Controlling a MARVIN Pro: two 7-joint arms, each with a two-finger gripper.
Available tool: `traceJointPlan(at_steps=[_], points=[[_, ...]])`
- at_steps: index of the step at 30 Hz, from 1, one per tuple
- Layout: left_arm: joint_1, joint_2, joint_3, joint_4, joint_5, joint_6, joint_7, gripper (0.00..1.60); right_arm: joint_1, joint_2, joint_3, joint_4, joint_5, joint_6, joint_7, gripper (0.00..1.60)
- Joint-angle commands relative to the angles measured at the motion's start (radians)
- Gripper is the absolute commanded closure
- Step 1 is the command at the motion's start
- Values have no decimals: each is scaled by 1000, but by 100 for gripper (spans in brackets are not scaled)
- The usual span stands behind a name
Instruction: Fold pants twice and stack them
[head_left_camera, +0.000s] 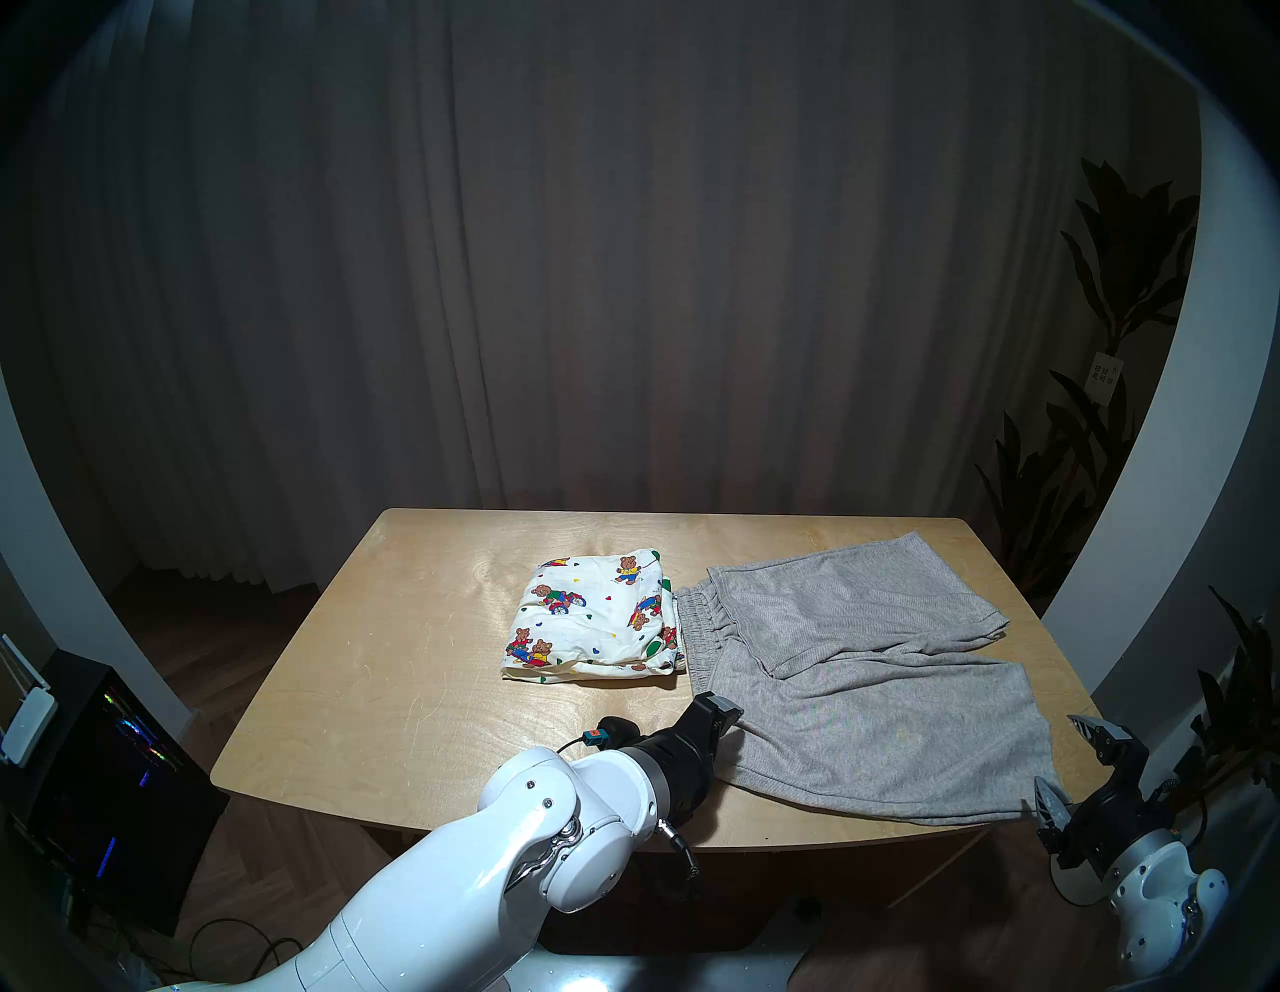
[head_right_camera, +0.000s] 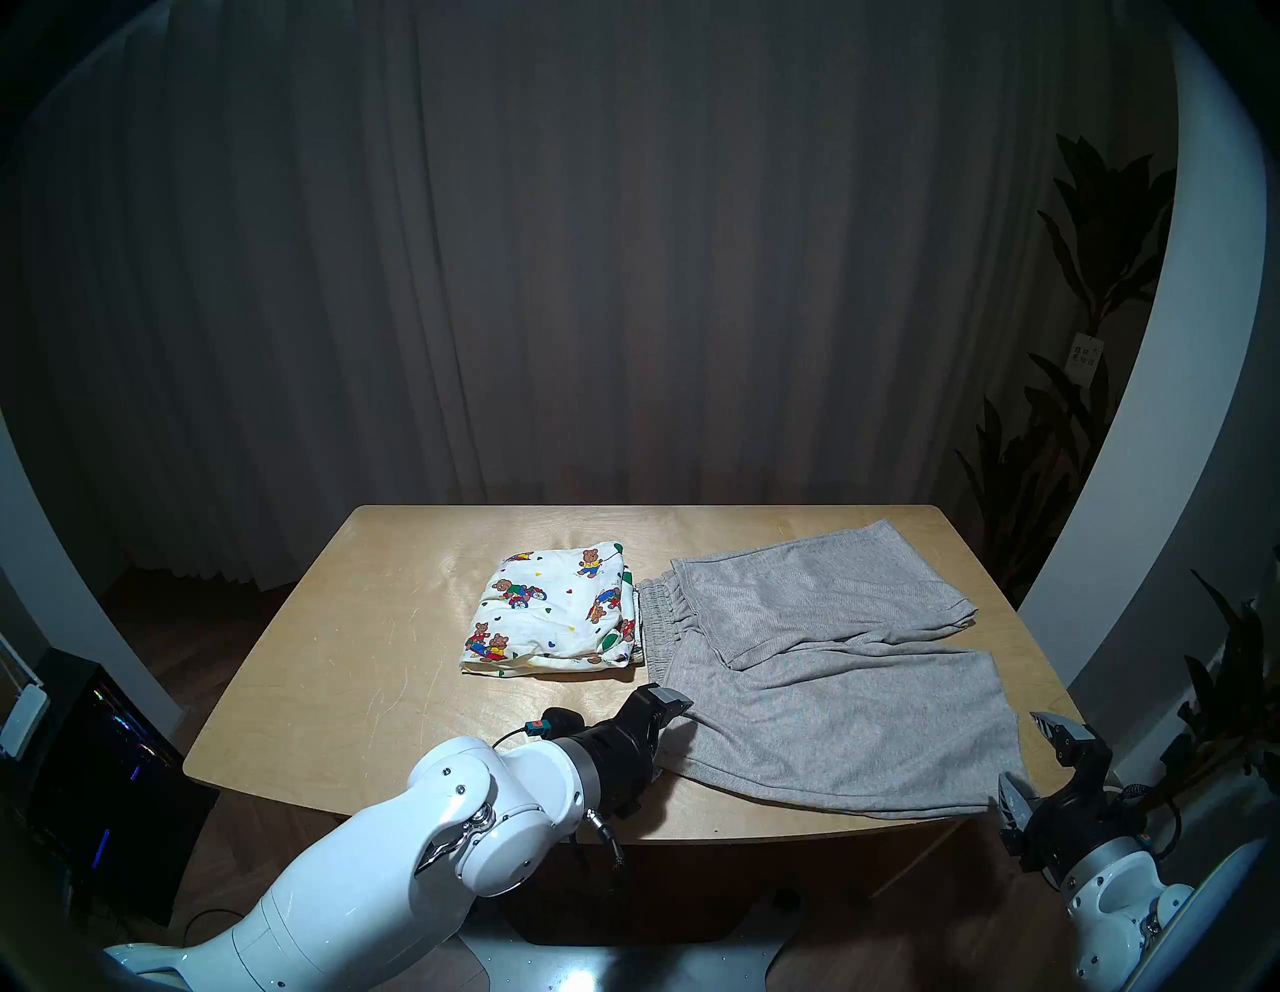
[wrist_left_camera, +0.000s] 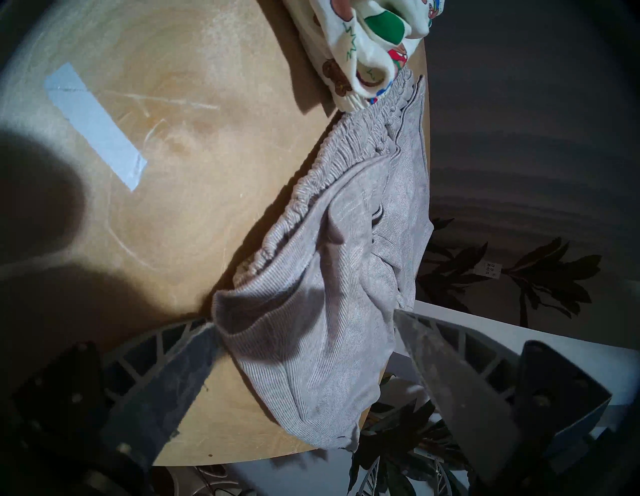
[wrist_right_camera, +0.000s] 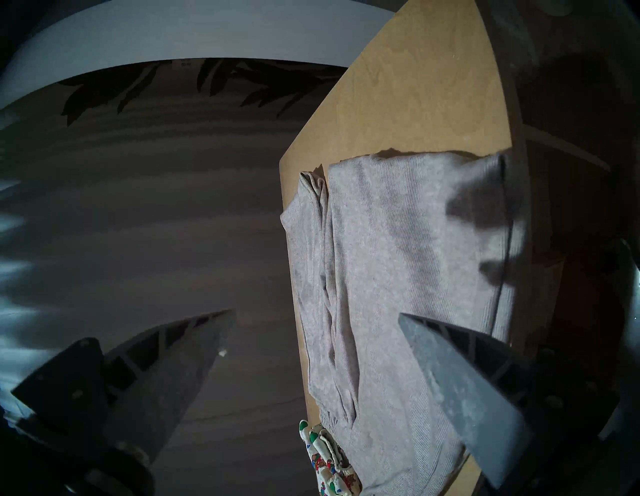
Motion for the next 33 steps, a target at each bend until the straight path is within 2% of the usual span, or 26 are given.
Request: traceJointPlan(at_steps=[1, 14, 33], points=[[-57, -5, -8, 18, -17, 54, -11, 0, -10, -7, 18, 23, -30, 10, 51, 0], [-91, -22, -2, 60, -36, 110, -22, 0, 85, 70, 52, 129, -49, 26, 80, 0], [-103, -44, 12, 75, -26, 121, -18, 0, 202, 183, 66, 296, -100, 73, 103, 0]])
